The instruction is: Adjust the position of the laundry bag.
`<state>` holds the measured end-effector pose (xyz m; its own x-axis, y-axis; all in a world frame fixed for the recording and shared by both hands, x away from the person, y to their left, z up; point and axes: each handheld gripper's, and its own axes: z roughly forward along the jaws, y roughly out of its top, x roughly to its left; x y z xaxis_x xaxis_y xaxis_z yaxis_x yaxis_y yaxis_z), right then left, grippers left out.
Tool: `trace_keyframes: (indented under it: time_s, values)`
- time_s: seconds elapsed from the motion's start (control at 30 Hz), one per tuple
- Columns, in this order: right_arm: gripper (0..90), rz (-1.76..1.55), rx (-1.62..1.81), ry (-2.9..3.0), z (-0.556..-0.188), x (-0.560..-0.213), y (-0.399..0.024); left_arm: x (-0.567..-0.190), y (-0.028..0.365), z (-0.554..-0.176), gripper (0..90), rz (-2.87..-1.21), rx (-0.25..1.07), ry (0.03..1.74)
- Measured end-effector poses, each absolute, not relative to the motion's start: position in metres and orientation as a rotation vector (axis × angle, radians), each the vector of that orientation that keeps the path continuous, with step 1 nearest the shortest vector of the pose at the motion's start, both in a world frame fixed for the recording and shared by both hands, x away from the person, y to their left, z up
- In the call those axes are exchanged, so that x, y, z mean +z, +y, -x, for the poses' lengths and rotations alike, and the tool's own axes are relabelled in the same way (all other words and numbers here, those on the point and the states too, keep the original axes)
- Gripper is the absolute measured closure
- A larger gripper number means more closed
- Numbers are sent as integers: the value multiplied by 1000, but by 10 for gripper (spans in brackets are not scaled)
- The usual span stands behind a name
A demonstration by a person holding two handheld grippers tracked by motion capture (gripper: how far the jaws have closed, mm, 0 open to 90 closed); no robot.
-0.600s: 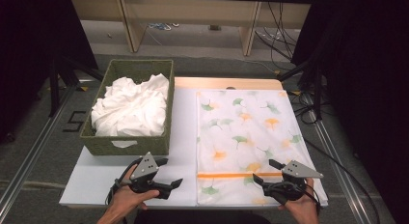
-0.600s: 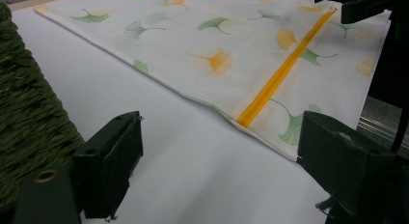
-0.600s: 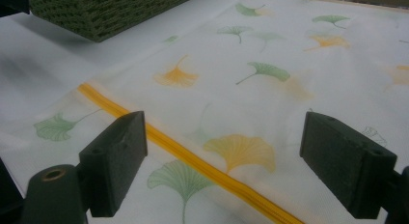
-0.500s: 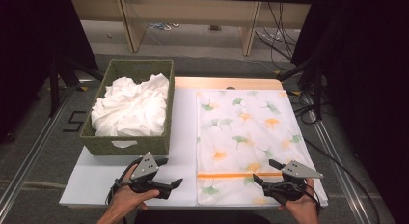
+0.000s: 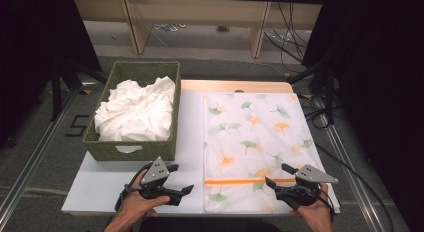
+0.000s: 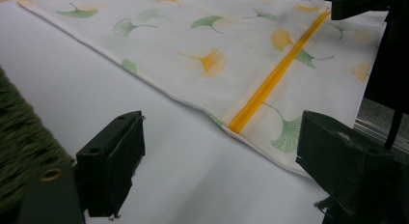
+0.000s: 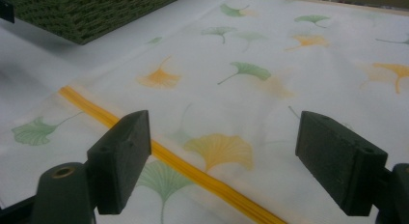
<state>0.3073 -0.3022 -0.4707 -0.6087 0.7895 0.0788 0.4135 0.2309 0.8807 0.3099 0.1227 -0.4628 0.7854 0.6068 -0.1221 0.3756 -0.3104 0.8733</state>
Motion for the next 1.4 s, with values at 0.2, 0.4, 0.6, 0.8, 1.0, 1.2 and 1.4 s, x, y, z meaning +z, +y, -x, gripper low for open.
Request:
trace_keyframes:
  time_s: [0.2,0.4,0.6,0.8,1.0,1.2,1.4]
  values:
    - [212,-1159,1308,2070,-308,-468,-311,-468,105,-312,174,-2002,276,709]
    - [233,-1157,1278,2050,-312,-467,-323,-474,94,-317,209,-2051,260,702]
    - [263,-1185,1261,2025,-315,-466,-334,-484,79,-326,244,-2103,235,710]
    - [270,-1279,1237,1995,-317,-468,-346,-499,55,-337,247,-2188,236,744]
    - [271,-1245,1224,1988,-321,-468,-353,-499,48,-339,300,-2193,290,737]
    - [347,-1308,1224,1965,-329,-465,-363,-497,42,-340,664,-2192,268,653]
    - [431,-1461,1026,1921,-353,-458,-398,-493,42,-342,828,-2238,262,602]
